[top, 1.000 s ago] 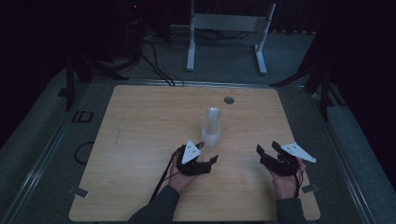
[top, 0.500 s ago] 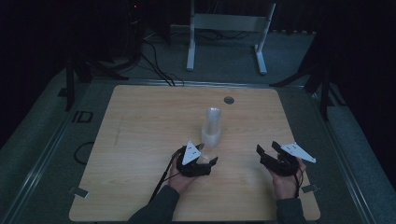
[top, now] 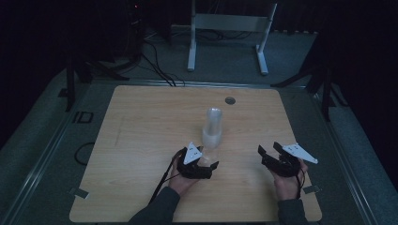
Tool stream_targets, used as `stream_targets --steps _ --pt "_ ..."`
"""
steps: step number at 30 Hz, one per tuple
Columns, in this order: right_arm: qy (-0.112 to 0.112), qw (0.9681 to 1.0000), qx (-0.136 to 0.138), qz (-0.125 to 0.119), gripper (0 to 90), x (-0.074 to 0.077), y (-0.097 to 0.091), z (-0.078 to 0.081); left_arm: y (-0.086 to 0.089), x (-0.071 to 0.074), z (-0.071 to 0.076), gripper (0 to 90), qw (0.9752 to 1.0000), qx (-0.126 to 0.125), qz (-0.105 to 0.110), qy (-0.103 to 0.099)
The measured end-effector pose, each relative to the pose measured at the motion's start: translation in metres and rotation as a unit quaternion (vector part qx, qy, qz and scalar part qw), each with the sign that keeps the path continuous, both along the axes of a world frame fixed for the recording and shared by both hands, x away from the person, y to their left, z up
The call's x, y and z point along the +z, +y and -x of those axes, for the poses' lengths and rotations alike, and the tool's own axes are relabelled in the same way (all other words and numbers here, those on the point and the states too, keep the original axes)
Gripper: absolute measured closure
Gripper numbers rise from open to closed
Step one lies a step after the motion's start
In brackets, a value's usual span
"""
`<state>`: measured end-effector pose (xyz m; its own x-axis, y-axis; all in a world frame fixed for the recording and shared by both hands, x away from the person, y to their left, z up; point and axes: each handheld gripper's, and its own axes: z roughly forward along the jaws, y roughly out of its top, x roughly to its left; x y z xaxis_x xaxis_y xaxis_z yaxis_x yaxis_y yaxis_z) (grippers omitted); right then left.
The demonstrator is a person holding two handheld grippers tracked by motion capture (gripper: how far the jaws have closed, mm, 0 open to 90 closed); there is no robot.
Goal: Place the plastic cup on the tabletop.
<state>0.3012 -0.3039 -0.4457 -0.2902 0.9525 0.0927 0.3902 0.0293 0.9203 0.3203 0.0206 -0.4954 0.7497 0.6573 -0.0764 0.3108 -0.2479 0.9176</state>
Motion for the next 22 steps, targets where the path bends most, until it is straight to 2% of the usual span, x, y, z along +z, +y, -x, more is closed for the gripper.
stream_targets --steps 22 --pt "0.000 1.0000 0.000 0.001 31.2 -0.001 0.000 -0.001 0.023 -0.003 0.011 15.0 0.9998 0.004 0.014 0.011"
